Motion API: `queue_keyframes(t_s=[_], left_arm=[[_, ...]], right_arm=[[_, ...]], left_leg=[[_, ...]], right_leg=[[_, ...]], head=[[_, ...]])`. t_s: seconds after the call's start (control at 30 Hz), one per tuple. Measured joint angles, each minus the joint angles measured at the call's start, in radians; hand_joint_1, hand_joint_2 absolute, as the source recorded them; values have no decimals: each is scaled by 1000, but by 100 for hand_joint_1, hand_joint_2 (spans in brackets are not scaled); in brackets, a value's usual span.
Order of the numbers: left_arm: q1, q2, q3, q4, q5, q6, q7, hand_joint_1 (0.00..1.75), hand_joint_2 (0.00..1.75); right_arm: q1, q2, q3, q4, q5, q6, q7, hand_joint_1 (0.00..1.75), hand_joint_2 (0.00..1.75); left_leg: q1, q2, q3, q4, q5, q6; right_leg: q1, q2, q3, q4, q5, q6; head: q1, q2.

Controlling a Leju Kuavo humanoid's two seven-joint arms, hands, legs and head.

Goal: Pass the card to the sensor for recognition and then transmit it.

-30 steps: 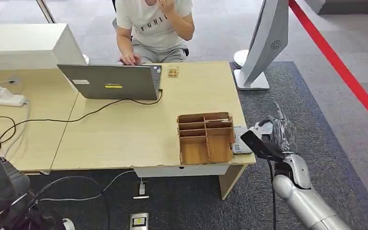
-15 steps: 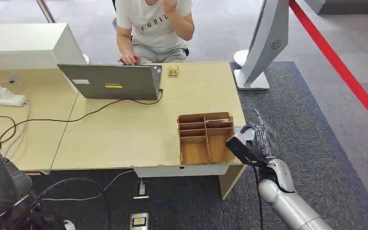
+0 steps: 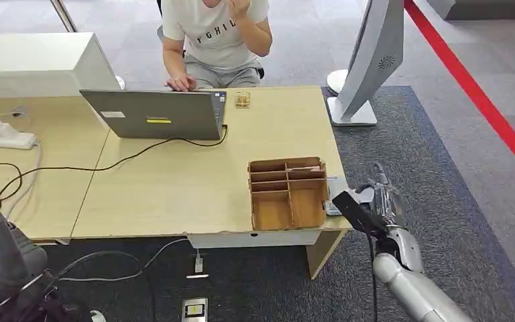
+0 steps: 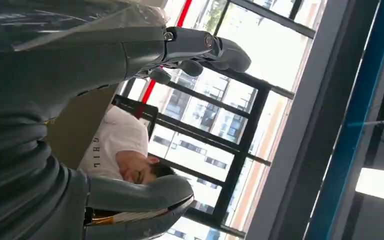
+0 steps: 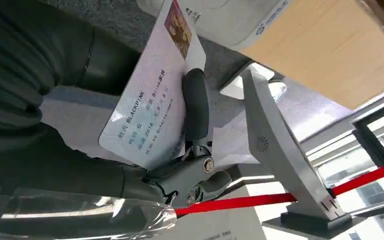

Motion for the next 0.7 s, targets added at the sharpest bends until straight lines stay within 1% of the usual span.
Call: queue_keyframes(t_s=[0.13, 0.2, 0.43, 0.63, 0.7], left_arm=[[0, 0, 0, 0, 3, 0, 0, 0, 175], [0, 2, 0, 0, 2, 0, 0, 0, 175], [0, 6, -2, 0, 2, 0, 0, 0, 175], [-1, 9, -2, 1, 10, 0, 0, 0, 175], [-3, 9, -2, 1, 13, 0, 0, 0, 175]], right_arm=[[1, 0, 1, 14, 1, 4, -3, 175, 175], [1, 3, 3, 20, 9, 11, -15, 175, 175], [5, 45, 22, 34, 31, 48, -45, 175, 175], [18, 69, 42, 22, 42, 59, -46, 175, 175], [18, 75, 48, 22, 48, 64, -35, 175, 175]], left_leg=[[0, 0, 0, 0, 0, 0], [0, 0, 0, 0, 0, 0], [0, 0, 0, 0, 0, 0], [0, 0, 0, 0, 0, 0], [0, 0, 0, 0, 0, 0]], right_leg=[[0, 0, 0, 0, 0, 0], [0, 0, 0, 0, 0, 0], [0, 0, 0, 0, 0, 0], [0, 0, 0, 0, 0, 0], [0, 0, 0, 0, 0, 0]], head=[[0, 0], [0, 0], [0, 0], [0, 0], [0, 0]])
